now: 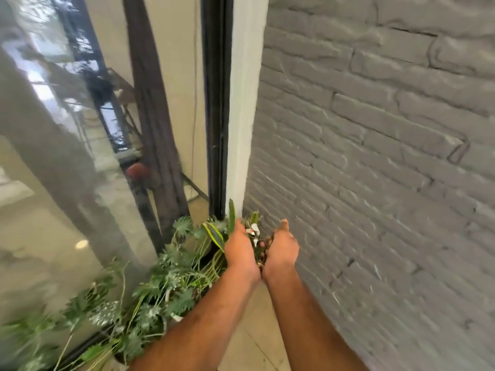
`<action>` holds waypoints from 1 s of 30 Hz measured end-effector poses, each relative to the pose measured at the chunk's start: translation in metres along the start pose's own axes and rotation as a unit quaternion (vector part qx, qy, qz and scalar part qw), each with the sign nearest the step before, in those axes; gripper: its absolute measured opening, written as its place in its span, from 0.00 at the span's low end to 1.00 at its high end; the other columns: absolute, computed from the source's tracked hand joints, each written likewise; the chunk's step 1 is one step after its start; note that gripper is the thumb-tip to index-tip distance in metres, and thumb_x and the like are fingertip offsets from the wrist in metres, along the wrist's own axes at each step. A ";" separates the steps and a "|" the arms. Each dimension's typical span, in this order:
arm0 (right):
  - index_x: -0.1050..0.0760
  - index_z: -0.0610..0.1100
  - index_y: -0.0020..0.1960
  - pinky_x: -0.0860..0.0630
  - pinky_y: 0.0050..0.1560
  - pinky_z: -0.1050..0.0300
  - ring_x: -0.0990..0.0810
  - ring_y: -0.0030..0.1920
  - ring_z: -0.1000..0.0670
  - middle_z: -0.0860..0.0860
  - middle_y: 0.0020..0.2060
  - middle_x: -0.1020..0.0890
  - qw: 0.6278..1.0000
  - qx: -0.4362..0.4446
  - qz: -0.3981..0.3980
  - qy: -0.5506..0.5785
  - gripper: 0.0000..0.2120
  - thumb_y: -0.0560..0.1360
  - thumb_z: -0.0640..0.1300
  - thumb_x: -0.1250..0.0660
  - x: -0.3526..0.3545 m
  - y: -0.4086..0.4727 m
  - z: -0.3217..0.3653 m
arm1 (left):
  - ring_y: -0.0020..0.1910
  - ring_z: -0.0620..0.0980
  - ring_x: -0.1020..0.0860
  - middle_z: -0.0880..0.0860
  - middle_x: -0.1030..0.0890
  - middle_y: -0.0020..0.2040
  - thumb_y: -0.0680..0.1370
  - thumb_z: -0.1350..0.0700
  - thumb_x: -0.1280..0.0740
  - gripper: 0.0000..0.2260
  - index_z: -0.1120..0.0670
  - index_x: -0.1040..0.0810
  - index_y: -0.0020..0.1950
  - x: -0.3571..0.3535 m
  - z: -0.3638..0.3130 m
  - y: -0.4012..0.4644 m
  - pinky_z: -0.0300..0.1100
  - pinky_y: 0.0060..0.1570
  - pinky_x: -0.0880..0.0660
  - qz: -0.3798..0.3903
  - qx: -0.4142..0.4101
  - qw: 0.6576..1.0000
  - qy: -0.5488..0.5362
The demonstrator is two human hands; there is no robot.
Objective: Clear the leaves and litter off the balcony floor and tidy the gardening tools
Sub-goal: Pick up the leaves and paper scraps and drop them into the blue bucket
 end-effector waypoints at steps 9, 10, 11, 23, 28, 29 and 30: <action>0.21 0.41 0.39 0.19 0.36 0.56 0.18 0.33 0.44 0.46 0.32 0.18 0.984 -0.063 0.149 -0.076 0.21 0.83 0.55 0.35 -0.062 -0.050 -0.040 | 0.46 0.60 0.13 0.58 0.11 0.48 0.77 0.43 0.28 0.18 0.59 0.13 0.51 0.064 -0.069 -0.065 0.64 0.55 0.16 -0.141 -0.138 0.978 -0.067; 0.22 0.41 0.38 0.22 0.31 0.58 0.20 0.31 0.45 0.46 0.32 0.19 0.981 -0.063 0.169 -0.078 0.21 0.83 0.54 0.35 -0.066 -0.059 -0.044 | 0.44 0.58 0.14 0.57 0.12 0.46 0.79 0.45 0.29 0.16 0.58 0.13 0.48 0.072 -0.074 -0.072 0.62 0.54 0.17 -0.157 -0.152 0.973 -0.069; 0.23 0.43 0.37 0.26 0.29 0.58 0.22 0.30 0.46 0.46 0.31 0.21 0.976 -0.071 0.189 -0.084 0.21 0.83 0.55 0.35 -0.071 -0.071 -0.051 | 0.42 0.57 0.16 0.56 0.13 0.43 0.80 0.47 0.30 0.14 0.57 0.14 0.46 0.084 -0.080 -0.083 0.60 0.51 0.16 -0.171 -0.164 0.968 -0.079; 0.28 0.45 0.35 0.30 0.27 0.60 0.28 0.23 0.50 0.48 0.27 0.26 0.862 -0.128 0.443 -0.211 0.20 0.84 0.52 0.35 -0.081 -0.278 -0.187 | 0.41 0.57 0.17 0.56 0.14 0.40 0.76 0.46 0.30 0.16 0.53 0.14 0.34 0.288 -0.103 -0.226 0.61 0.53 0.16 -0.358 -0.305 0.840 -0.271; 0.29 0.45 0.36 0.31 0.26 0.61 0.30 0.24 0.50 0.48 0.28 0.29 0.790 -0.133 0.524 -0.288 0.20 0.84 0.52 0.35 -0.058 -0.373 -0.239 | 0.42 0.62 0.14 0.57 0.14 0.40 0.76 0.48 0.31 0.13 0.56 0.14 0.40 0.367 -0.093 -0.298 0.56 0.48 0.16 -0.426 -0.340 0.761 -0.352; 0.29 0.44 0.36 0.31 0.27 0.60 0.30 0.24 0.49 0.48 0.28 0.28 0.772 -0.127 0.542 -0.306 0.20 0.84 0.52 0.35 -0.051 -0.395 -0.252 | 0.40 0.59 0.15 0.56 0.15 0.39 0.77 0.49 0.31 0.12 0.57 0.14 0.42 0.386 -0.088 -0.312 0.52 0.44 0.17 -0.425 -0.350 0.744 -0.379; 0.28 0.44 0.36 0.29 0.28 0.60 0.29 0.25 0.49 0.47 0.28 0.27 0.756 -0.125 0.557 -0.320 0.20 0.84 0.51 0.35 -0.044 -0.412 -0.262 | 0.38 0.56 0.16 0.55 0.15 0.39 0.78 0.50 0.31 0.11 0.57 0.15 0.43 0.403 -0.084 -0.325 0.48 0.41 0.18 -0.428 -0.354 0.730 -0.398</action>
Point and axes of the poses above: each hand's wrist, its own y-axis towards the middle knuckle, its own x-axis out of the back of the hand, z = x × y, the point moved 1 cm from there along y, towards the middle knuckle
